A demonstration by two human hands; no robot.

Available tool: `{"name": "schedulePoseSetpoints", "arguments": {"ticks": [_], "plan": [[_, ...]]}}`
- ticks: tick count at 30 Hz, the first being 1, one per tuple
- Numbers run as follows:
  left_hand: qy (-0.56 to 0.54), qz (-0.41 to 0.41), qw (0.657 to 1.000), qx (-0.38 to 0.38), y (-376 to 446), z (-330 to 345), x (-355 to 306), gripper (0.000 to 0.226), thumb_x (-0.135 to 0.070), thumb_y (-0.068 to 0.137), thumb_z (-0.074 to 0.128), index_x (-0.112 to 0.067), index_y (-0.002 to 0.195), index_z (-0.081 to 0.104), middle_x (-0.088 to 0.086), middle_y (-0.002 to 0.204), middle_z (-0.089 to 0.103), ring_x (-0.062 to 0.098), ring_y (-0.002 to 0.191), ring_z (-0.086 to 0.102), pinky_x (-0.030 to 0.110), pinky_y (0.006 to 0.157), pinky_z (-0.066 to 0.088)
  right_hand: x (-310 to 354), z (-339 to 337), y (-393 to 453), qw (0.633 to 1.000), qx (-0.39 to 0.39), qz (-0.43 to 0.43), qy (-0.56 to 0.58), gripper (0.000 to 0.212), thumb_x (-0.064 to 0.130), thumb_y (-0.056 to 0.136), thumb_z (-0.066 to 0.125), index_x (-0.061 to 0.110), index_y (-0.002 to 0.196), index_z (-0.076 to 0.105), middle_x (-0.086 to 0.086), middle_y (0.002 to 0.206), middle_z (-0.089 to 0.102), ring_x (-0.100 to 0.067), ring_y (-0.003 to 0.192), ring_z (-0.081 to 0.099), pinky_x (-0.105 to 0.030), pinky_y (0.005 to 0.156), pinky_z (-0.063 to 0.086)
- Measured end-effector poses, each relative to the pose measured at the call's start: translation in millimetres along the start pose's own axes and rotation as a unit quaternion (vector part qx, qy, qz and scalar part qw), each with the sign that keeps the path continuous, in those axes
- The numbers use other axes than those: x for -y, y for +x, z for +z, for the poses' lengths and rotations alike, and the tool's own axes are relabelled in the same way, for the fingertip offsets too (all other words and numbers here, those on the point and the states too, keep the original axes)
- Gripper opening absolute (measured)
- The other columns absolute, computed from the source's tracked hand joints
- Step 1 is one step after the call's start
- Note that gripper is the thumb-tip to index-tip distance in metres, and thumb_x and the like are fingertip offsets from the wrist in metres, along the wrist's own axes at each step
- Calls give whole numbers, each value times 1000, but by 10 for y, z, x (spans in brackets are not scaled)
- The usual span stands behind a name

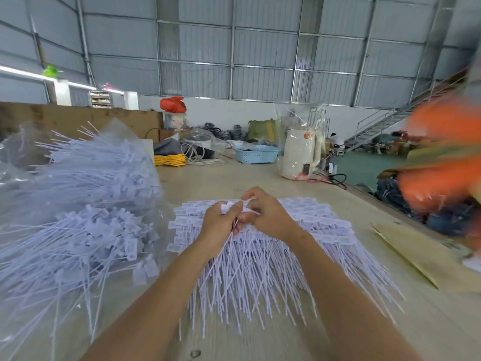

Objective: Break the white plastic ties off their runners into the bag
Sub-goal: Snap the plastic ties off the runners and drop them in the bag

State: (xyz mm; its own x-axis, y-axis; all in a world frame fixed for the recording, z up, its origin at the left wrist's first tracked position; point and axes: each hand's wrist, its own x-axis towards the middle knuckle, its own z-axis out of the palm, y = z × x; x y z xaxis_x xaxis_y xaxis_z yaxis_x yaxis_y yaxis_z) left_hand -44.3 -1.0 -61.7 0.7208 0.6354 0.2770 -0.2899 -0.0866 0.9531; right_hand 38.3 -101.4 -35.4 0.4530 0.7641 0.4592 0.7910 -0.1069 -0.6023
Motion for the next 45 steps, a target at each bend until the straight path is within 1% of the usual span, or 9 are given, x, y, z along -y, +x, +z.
{"name": "schedulePoseSetpoints", "arguments": {"ticks": [7,18,23,28,33,36,39,42,45], "plan": [[47,52,997,-13,-6,24,5,23,-19,96,54,-7,77,56,0,44,52,11,40,45,22,43,38,-36,-13,-37,999,24,26,-17,24,15,92,56,-2,77,64,-8,69,60,-16,60,52,-31,62,43],[175,96,979,-49,7,53,-24,30,-25,90,63,-10,67,52,1,46,52,13,42,46,24,48,38,-61,-5,-95,998,0,-3,-59,25,14,91,56,0,74,65,-14,69,63,-27,69,56,-38,72,46],[244,121,961,-53,3,69,-49,30,-27,91,62,-9,69,52,8,59,54,22,56,50,31,58,41,-70,-9,-101,997,-16,-2,-79,25,17,90,59,19,66,61,1,64,56,-20,64,50,-36,69,46],[207,10,978,-3,2,22,-169,35,-19,91,63,-12,61,46,6,50,45,10,34,38,20,44,31,-99,-9,-120,979,1,-8,-205,18,16,90,55,21,98,70,-5,86,67,-22,79,55,-26,62,32],[20,-131,973,187,-96,-177,-647,25,-19,94,55,-10,72,47,1,49,38,2,27,25,10,31,19,-155,-27,-75,993,-45,-2,-110,18,11,89,57,20,76,66,3,67,55,-17,63,51,-27,60,39],[-141,-74,952,260,-113,-271,-1009,24,-30,91,47,-12,76,44,-7,45,41,-3,27,27,10,30,20,-303,-69,-128,994,-44,26,-94,37,4,90,54,24,60,47,-3,61,50,-24,64,49,-35,65,40],[-241,19,957,162,-33,-368,-1268,28,-29,101,36,-15,77,41,-6,49,46,-1,31,30,10,33,22,-289,-62,-147,995,-73,24,-58,40,3,90,54,21,56,46,-13,60,54,-26,59,50,-34,62,40],[69,131,988,-30,95,-636,-1264,26,-24,102,42,-8,85,52,6,65,54,14,48,46,24,46,36,-224,-42,-130,996,-78,12,-45,36,5,91,55,14,56,49,-13,61,55,-23,57,50,-30,61,39],[522,103,840,-104,221,-1012,-1074,22,-19,100,40,-5,115,49,19,100,60,32,90,57,39,74,44,-244,-41,-149,996,-71,21,-41,34,8,91,55,8,58,51,-16,62,56,-22,56,48,-30,60,38]]}}
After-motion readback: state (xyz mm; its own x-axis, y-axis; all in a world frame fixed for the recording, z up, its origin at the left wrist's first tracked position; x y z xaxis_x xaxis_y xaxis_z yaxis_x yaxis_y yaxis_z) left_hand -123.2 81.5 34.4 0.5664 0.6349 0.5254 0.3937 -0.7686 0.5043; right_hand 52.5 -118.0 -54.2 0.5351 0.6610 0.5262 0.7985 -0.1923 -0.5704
